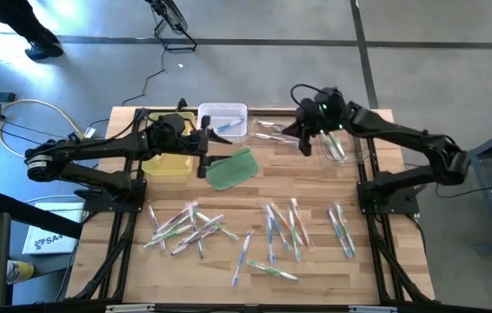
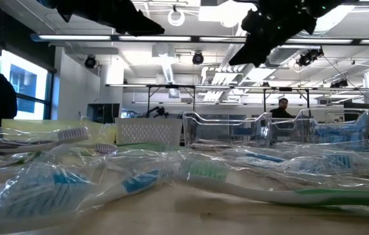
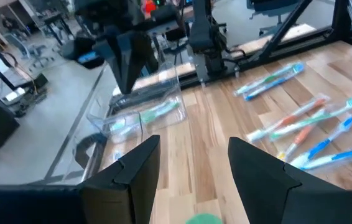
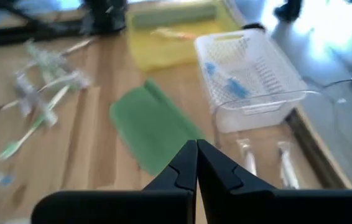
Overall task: Pick & Place Toothbrushes
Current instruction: Put the blue toothbrush into the white bin
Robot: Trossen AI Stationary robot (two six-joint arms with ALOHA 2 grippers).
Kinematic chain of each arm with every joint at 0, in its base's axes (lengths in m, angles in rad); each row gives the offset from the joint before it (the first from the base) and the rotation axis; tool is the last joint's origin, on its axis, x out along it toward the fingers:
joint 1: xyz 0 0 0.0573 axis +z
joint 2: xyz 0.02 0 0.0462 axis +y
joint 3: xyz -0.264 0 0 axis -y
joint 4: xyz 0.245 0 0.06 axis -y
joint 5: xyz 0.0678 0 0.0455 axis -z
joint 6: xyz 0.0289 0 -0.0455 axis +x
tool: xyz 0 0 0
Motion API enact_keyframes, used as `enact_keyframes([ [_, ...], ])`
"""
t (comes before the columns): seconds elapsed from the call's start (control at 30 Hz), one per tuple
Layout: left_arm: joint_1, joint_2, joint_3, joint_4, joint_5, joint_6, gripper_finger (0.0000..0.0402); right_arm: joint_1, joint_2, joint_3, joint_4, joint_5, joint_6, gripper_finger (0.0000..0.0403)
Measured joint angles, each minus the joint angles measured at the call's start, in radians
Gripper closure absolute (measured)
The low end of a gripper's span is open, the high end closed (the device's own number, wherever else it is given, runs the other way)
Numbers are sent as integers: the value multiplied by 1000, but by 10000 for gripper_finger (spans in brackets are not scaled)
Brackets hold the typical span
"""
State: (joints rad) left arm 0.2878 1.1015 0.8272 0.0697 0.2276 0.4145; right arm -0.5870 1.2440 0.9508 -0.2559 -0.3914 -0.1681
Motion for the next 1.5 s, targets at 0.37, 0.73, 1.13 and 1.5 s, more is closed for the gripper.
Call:
enact_keyframes([
  [0.37,0,0,0,-26,0,0,217,156,-196,-331,408,34,159,401],
  [0.73,0,0,0,-19,0,-70,217,303,-288,-477,573,208,178,401],
  [1.13,0,6,0,-21,-10,-161,217,413,-290,-486,589,253,222,401],
  [1.5,0,14,0,-18,-13,-122,217,485,-290,-486,575,479,370,401],
])
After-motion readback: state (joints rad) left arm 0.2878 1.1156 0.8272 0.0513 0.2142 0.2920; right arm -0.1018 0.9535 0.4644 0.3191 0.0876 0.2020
